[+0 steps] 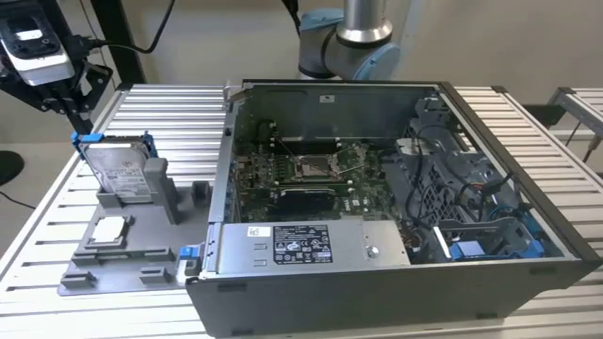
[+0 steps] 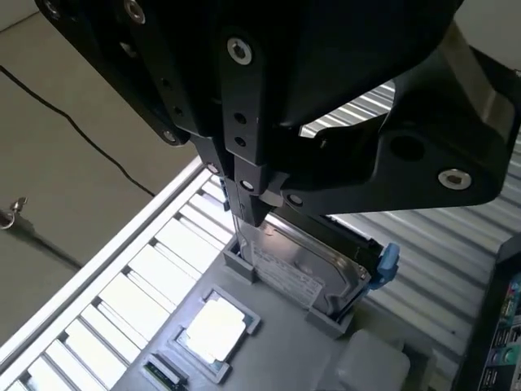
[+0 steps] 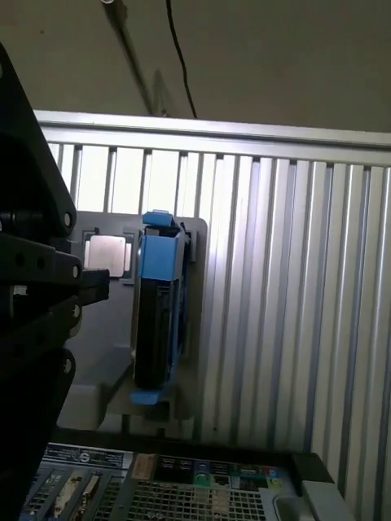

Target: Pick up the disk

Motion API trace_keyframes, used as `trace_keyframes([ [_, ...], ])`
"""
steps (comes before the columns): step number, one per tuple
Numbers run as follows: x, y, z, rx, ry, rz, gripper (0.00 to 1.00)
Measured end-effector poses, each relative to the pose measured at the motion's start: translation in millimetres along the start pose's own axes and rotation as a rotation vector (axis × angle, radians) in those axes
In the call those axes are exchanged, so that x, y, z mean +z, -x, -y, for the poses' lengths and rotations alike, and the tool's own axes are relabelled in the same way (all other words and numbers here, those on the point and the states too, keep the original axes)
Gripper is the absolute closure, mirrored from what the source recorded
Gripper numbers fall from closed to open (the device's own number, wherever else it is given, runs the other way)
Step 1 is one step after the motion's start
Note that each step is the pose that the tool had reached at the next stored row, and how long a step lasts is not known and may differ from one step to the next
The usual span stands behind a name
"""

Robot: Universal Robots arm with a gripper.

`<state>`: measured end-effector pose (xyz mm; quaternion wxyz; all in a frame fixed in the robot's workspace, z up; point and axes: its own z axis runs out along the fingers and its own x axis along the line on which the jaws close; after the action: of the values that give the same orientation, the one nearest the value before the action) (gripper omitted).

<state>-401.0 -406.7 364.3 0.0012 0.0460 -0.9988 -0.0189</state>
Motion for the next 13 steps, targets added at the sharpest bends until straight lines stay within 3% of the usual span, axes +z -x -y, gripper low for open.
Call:
trace_keyframes([
  [13,0.1,0.0,0.0,-0.237,-0.0001,-0.0089,1.0],
])
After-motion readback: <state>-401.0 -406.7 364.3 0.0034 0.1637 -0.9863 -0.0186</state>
